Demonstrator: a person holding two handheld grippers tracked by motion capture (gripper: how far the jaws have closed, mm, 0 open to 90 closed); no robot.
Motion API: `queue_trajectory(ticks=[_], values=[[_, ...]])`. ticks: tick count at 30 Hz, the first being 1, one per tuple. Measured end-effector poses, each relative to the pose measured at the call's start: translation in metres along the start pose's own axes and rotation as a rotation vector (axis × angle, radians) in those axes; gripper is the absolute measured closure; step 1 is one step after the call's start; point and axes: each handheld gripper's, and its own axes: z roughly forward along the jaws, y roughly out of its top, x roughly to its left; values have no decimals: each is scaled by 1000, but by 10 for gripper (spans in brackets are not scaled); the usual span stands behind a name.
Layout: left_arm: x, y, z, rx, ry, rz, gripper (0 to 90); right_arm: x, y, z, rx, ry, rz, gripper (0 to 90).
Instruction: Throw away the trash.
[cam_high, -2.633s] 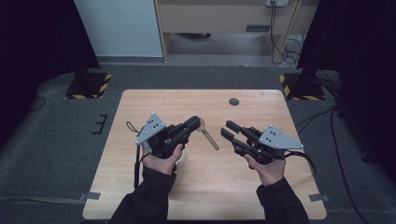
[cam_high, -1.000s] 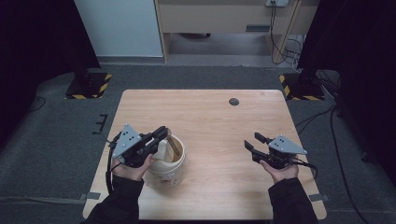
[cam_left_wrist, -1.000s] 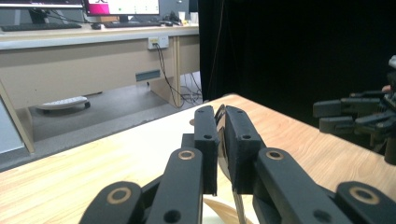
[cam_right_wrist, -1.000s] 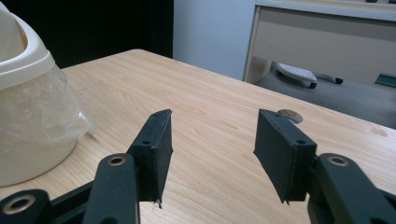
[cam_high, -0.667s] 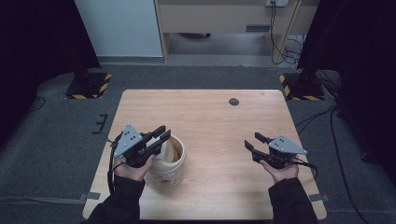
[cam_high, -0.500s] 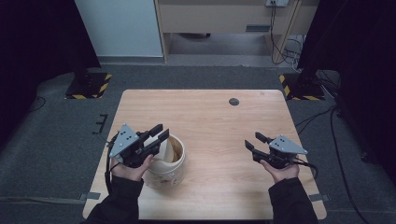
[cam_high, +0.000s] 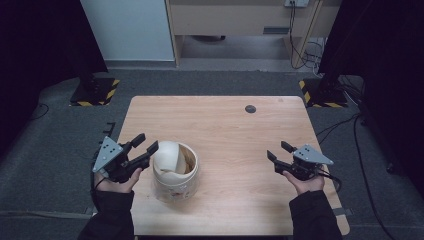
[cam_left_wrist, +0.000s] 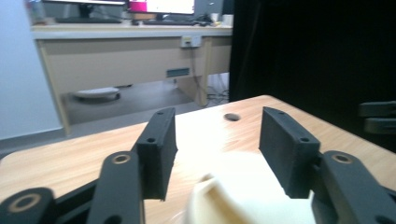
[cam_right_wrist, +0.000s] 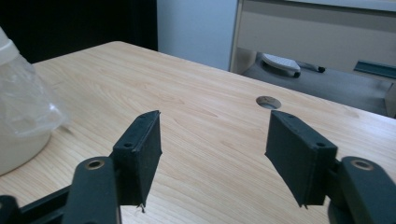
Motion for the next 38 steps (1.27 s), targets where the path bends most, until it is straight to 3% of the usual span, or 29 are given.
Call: queue_trajectory(ticks=[9, 11, 16, 21, 27, 33, 38], values=[[32, -33, -3, 101, 80, -33, 375, -7, -7, 2, 35, -29, 14, 284], [39, -43, -1, 138, 102, -27, 346, -9, -9, 2, 50, -44, 24, 274], [55, -73, 9, 248, 137, -58, 296, -18, -18, 3, 97, -105, 80, 253], [68, -99, 19, 397, 137, -46, 246, -27, -28, 3, 144, -130, 123, 218], [79, -121, 29, 523, 138, -51, 187, -39, -42, 8, 228, -143, 140, 178], [85, -129, 33, 578, 148, -43, 158, -56, -61, 10, 316, -161, 164, 156], [85, -135, 37, 616, 142, -29, 148, -63, -67, 9, 350, -172, 154, 145]])
